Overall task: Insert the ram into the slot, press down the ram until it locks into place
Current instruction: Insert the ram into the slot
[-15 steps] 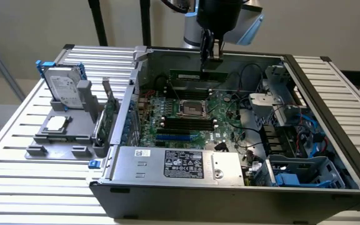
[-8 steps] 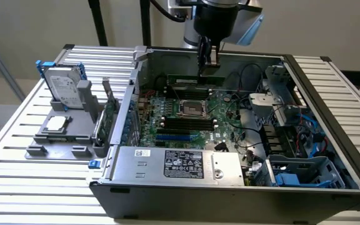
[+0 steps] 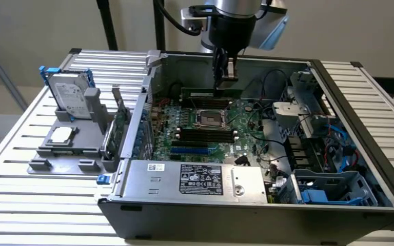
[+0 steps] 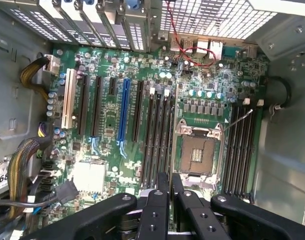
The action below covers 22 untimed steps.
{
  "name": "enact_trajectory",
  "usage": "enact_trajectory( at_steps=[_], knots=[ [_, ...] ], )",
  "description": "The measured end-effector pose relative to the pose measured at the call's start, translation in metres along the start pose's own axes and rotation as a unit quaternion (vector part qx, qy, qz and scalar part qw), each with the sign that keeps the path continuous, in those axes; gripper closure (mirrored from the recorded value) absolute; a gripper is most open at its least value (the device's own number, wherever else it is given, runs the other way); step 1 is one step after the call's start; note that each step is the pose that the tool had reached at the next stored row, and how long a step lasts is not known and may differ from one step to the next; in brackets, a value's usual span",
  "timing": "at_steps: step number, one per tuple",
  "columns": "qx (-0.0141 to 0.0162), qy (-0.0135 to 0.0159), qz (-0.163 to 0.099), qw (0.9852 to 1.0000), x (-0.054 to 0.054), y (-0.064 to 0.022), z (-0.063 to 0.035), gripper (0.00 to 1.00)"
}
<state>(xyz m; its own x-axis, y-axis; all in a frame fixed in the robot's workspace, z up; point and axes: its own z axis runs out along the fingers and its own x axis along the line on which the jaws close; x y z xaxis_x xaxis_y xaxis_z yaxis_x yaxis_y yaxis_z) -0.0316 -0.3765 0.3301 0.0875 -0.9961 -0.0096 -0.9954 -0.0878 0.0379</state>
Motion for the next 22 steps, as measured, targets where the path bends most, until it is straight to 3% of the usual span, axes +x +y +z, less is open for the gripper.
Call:
enact_trajectory(
  at_steps=[22],
  knots=[
    [0.0,0.0,-0.001,1.0,0.005,0.0039,0.0401,0.86]
  ],
)
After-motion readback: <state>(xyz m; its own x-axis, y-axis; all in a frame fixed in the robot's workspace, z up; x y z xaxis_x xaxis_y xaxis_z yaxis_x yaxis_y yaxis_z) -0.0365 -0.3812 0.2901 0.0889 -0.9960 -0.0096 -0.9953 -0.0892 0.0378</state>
